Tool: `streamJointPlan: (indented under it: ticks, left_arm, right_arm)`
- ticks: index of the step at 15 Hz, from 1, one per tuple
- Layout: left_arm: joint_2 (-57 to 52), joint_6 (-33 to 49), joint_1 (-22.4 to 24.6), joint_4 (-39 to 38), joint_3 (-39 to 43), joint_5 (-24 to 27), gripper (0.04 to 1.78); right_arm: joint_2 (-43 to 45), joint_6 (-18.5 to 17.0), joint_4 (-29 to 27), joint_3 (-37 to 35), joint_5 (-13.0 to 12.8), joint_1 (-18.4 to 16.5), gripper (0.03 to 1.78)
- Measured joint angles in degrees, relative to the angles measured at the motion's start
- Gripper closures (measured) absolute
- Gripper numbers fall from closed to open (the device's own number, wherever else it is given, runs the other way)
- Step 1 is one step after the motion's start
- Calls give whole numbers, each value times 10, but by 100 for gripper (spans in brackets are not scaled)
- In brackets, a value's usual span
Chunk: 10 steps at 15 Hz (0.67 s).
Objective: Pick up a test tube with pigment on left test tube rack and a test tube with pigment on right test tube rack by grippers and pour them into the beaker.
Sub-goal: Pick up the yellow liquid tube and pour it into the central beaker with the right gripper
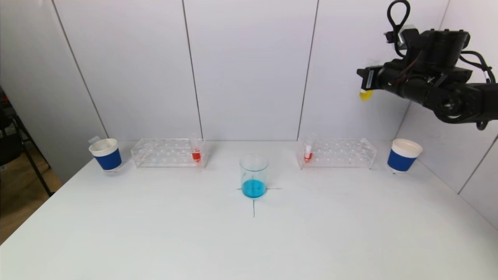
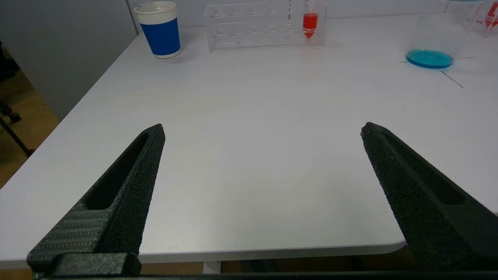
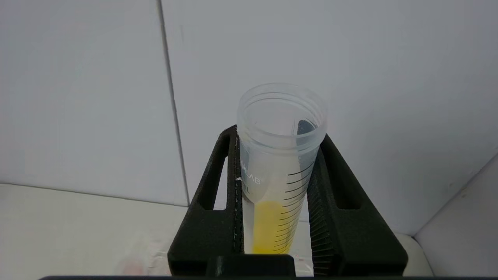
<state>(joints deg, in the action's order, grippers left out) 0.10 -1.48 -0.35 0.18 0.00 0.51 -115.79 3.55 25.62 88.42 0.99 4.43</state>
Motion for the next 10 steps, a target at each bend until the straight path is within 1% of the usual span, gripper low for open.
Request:
streamJointPlan:
  ticks: [2,3,4,5,7,8,10]
  left_arm:
    - [0,0,0,0,0,0,6]
    - [0,0,0,0,0,0,6]
    - [0,0,0,0,0,0,6]
    - [0,0,0,0,0,0,6]
    - [0,0,0,0,0,0,6]
    - [0,0,0,0,0,0,6]
    - [0,0,0,0,0,0,6]
  right_arm:
    - [6,4,-70,52,2,22,129]
    - [6,9,-94,73,5,37,129]
    - [6,16,-101,87,11,48,129]
    - [6,24,-100,97,28,62,129]
    - [7,39,-99,109,79,92,129]
    - [7,50,-99,114,97,106,129]
    - [3,82,-99,125,118,130,129]
